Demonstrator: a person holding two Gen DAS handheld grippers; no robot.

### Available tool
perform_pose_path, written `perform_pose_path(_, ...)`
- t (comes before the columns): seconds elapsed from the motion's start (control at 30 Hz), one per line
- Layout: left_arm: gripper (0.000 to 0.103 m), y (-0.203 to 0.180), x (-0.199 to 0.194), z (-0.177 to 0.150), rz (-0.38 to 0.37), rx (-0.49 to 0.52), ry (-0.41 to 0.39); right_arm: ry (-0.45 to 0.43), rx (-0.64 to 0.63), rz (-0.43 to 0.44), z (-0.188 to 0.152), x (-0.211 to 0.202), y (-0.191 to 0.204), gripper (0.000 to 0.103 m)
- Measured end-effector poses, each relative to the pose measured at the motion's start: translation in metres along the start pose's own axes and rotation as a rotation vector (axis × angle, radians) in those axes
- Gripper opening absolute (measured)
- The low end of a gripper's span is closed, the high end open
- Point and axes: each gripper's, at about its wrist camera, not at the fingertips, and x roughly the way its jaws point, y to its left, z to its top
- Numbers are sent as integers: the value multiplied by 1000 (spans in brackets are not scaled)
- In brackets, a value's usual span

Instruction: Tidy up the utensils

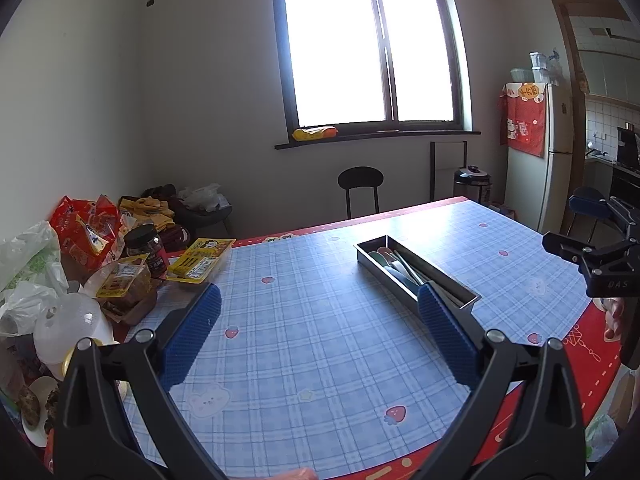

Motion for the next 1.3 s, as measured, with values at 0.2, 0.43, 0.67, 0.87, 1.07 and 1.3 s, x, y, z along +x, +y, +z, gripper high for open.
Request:
perform_pose_path(0.2,97,-1,0,-1,5,0,1,3,5,-7,-1,0,-2,97)
perform_pose_path(0.43,97,-1,4,1,11,-2,7,6,8,-8,-1,2,-3,97)
perform_pose_path(0.67,97,-1,5,0,10,1,12,12,15,-16,-3,5,-5,97)
perform_pose_path(0.87,97,-1,7,1,18,3,6,15,16,-15,-3,7,-4,97)
perform_pose_path(1.07,97,2,6,1,12,-7,-4,15,15,-19,-3,8,-3,97)
perform_pose_path(1.3,97,5,10,1,11,-18,15,16,15,-20,-3,8,-3,97)
